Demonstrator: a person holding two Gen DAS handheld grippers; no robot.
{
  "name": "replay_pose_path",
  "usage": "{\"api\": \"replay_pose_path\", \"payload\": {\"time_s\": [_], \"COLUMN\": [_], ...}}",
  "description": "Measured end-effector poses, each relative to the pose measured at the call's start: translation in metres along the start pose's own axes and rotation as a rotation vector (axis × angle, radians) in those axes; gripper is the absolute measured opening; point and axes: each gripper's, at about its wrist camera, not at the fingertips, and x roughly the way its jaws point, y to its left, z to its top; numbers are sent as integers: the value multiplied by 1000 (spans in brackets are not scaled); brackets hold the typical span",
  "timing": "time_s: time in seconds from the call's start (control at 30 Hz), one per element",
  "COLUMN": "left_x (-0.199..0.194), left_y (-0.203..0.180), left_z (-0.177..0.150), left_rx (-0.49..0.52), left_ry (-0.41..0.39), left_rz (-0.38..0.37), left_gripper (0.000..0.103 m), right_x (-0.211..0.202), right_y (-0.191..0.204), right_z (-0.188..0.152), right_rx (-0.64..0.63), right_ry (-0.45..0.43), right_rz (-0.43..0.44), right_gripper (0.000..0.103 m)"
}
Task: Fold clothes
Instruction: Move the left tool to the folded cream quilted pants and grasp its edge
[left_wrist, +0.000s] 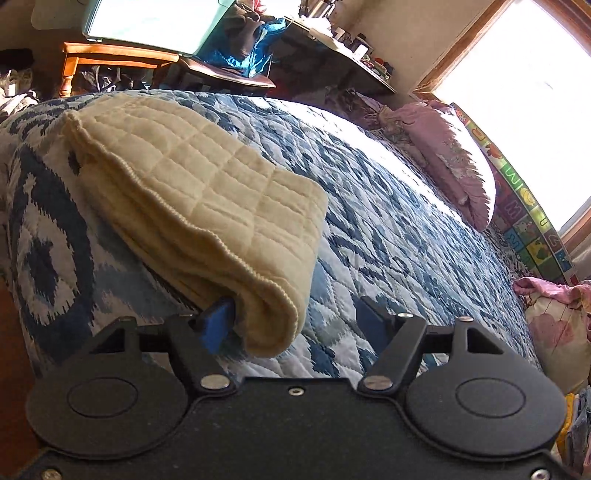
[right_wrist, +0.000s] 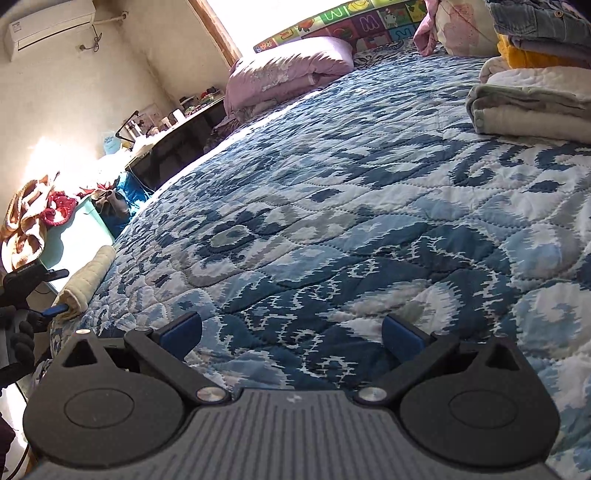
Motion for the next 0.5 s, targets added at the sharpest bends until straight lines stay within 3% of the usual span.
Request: {"api": "replay_pose_path", "payload": {"time_s": [0.07,0.17,0.37,0.5], "left_x": [8,14,8,12], "left_y": [-5,-7,-28,-53], "left_z": [2,1,-4,-2], "left_rx": [29,53,143,96], "left_ry": [-9,-19,-67,-44], "left_rz": [56,98,113,39], "left_gripper": [43,27,19,18], "right_x": [1,3,10,4], "right_y": [-2,-4,-10,-14], "right_z": [0,-1,-1,0], "right_rx": [10,24,60,87], "right_ry": [8,21,5,-24], "right_rz": [10,24,40,42], "right_gripper": [103,103,103,103]}}
